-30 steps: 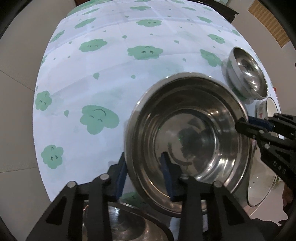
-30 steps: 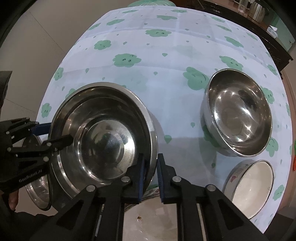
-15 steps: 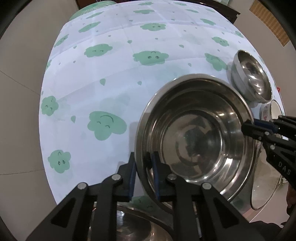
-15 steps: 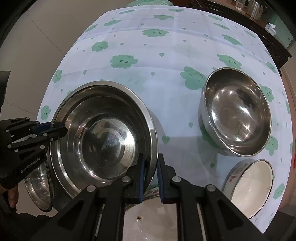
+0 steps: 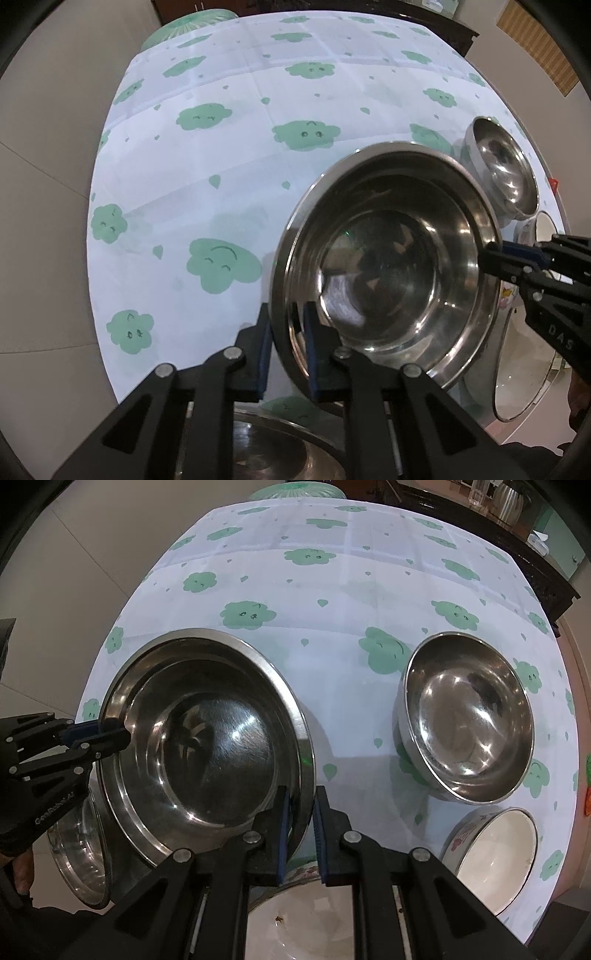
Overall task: Organize plates and bowls
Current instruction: 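Lower the held steel bowl with both grippers into the other steel bowl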
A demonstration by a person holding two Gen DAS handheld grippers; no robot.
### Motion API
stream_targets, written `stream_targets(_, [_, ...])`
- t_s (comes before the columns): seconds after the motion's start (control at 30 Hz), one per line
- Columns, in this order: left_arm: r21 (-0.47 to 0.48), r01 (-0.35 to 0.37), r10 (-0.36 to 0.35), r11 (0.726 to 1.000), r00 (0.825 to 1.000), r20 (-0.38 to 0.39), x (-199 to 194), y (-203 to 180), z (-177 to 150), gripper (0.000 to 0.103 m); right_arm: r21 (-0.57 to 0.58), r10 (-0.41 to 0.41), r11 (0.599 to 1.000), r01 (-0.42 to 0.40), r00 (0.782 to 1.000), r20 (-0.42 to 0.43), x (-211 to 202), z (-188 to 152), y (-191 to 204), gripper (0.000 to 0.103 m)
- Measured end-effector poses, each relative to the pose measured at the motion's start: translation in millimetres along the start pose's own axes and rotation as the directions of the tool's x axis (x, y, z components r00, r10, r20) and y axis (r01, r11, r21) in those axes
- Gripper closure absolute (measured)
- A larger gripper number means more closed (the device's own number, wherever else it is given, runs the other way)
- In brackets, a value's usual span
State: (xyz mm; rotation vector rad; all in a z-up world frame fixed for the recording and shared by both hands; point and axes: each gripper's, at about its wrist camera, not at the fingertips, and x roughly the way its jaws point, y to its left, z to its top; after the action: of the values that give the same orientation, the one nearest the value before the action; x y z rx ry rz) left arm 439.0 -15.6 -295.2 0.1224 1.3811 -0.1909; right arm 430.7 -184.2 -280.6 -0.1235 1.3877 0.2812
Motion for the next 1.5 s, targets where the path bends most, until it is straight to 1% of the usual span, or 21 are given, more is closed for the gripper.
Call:
stream_targets(0.57, [-0.004,0.004,-0.004,1.000,1.000,0.020,-12,8,-1,0.090,-0.006,-0.007,1.000,0.007,1.000,0.015,-12,6,8,0.089])
stream_targets(1.13, [-0.007,-0.006,0.007,1.000,0.996,0.085,-46,16,-7,0.090,-0.023,-0.018,1.000,0.019,0.998,0.061,-40,6,19,0.089])
stream_targets(1.5, [-0.014,-0.017,0.019,1.000,0.994,0.105,-58,17,-13,0.090,-0.033,-0.015,0.999,0.018,0.997,0.080,-51,2,23,0.089])
